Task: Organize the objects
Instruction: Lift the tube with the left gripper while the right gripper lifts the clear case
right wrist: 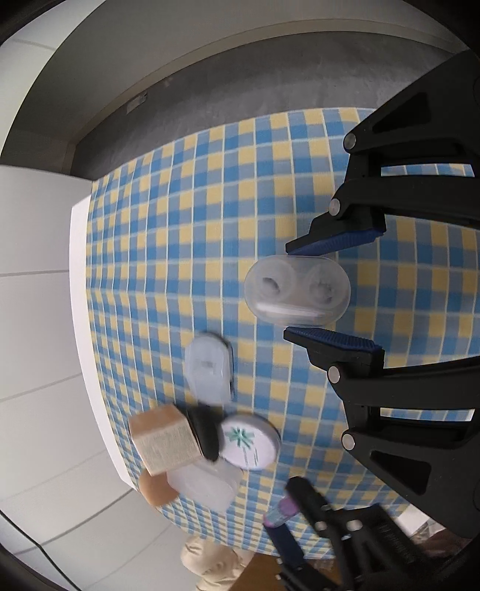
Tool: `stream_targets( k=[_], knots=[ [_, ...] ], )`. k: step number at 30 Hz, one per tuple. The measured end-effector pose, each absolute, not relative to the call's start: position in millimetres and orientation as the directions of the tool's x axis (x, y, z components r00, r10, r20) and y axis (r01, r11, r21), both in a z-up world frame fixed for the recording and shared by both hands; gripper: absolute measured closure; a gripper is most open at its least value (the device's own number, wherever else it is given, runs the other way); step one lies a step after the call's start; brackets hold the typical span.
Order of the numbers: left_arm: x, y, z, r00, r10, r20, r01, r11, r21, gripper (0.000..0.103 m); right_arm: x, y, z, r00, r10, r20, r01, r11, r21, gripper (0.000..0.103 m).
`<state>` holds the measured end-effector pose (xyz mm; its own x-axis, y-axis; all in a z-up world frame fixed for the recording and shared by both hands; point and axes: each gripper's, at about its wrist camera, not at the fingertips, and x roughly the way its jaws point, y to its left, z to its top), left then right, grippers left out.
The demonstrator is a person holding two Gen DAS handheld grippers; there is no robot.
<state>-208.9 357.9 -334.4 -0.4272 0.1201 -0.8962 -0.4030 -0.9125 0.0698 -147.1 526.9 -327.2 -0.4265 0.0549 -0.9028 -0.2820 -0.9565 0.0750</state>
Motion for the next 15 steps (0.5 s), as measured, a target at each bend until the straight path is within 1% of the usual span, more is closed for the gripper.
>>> stream_targets(
  k=[1,4,11,15],
  knots=[
    [-211.4,353.7,-331.7,-0.438,0.091,-0.894,-0.377,-0.922,0.091,0.045,-148.8,521.5,-326.7,-0.423,0.056,-0.904,-0.274,-0.959,0.069,0.063],
    [-216.2,343.6,-324.8,-0.454,0.054,-0.889,-0.331,-0.937,0.111,0.045,-155.6,502.7,-324.9,-0.414,0.063,-0.908,-0.253,-0.966,0.048,0.063],
    [-223.2,321.2,-315.6,-0.443,0.044,-0.895,-0.275,-0.957,0.088,0.045,-177.7,469.1,-318.2,-0.418,0.059,-0.907,-0.227,-0.973,0.041,0.063],
    [-224.5,314.5,-310.7,-0.428,0.049,-0.903,-0.257,-0.964,0.07,0.045,-189.9,468.5,-315.1,-0.413,0.059,-0.909,-0.237,-0.97,0.045,0.063]
  ],
)
